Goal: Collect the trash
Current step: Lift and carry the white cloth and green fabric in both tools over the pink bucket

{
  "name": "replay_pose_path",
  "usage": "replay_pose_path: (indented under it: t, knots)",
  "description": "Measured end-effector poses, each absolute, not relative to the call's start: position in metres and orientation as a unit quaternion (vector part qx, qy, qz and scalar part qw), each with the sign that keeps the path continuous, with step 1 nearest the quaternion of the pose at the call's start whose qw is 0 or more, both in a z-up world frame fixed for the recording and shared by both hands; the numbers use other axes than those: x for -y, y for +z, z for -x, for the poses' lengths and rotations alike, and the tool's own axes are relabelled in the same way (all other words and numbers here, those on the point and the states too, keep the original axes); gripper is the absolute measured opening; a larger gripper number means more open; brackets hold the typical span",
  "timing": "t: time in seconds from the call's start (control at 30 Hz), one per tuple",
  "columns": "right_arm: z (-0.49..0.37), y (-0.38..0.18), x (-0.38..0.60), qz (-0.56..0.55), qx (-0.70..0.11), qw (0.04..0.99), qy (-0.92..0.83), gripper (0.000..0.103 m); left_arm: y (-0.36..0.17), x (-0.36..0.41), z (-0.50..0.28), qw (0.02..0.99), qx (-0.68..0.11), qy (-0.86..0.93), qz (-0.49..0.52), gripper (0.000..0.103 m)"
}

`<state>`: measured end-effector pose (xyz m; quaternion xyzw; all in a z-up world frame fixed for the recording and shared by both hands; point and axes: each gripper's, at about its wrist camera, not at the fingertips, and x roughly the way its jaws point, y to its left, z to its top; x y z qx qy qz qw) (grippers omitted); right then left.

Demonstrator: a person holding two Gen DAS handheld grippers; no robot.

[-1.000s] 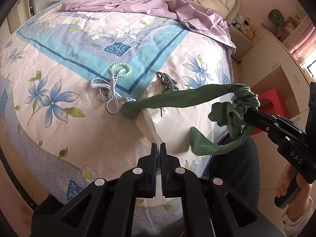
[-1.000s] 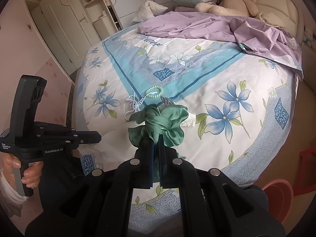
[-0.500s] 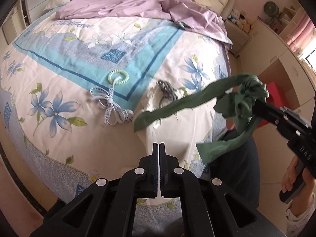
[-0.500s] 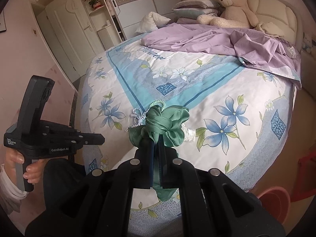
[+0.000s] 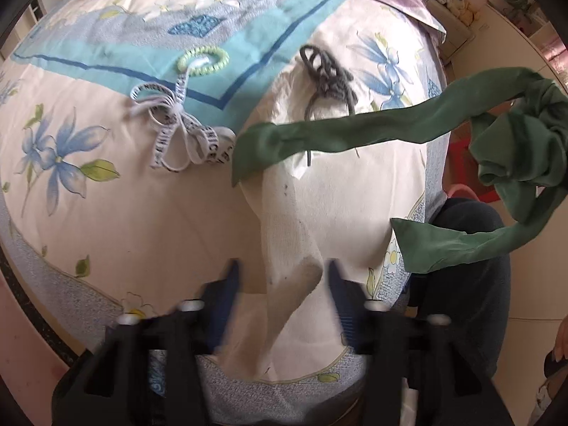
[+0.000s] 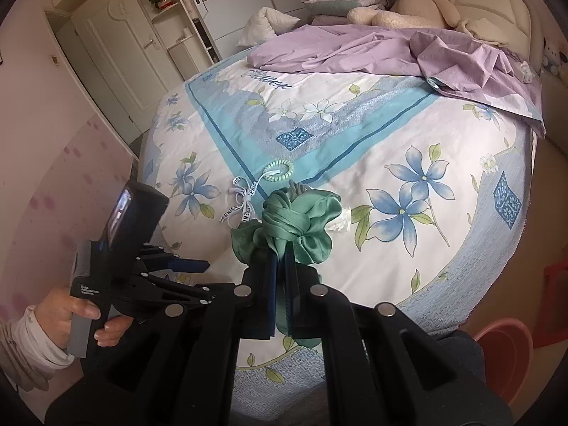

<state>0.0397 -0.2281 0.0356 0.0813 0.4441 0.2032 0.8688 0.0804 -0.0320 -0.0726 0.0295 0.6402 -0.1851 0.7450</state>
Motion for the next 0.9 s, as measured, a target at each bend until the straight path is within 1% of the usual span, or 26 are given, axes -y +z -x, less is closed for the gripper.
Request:
replay_pose_path:
  t: [0.03, 0.13, 0.33, 0.5, 0.7, 0.9]
  knots:
    - [-0.040, 0.035, 0.228, -0.082, -0.445, 0.868, 0.203, 0.004, -0.076, 0.032, -0.082, 0.737, -0.649, -0.188, -0.017, 0.005]
    - [-0.040, 0.037, 0.227, -0.084, -0.441, 0.870, 0.205, 0.004, -0.065, 0.033, -0.080, 0.750, -0.635, -0.185, -0.017, 0.004]
    - [-0.039, 0.047, 0.226, -0.086, -0.430, 0.874, 0.211, 0.004, -0.009, 0.022, -0.078, 0.780, -0.595, -0.193, 0.003, 0.004]
    - [-0.034, 0.060, 0.225, -0.086, -0.415, 0.879, 0.217, 0.004, 0.025, 0.018, -0.072, 0.798, -0.570, -0.195, 0.013, 0.004]
    - [-0.025, 0.085, 0.246, -0.084, -0.386, 0.897, 0.197, 0.004, 0.040, 0.021, -0.060, 0.800, -0.562, -0.207, 0.018, 0.004]
    - [-0.014, 0.103, 0.280, -0.085, -0.371, 0.911, 0.156, 0.004, 0.042, 0.019, -0.049, 0.800, -0.562, -0.209, 0.018, 0.005]
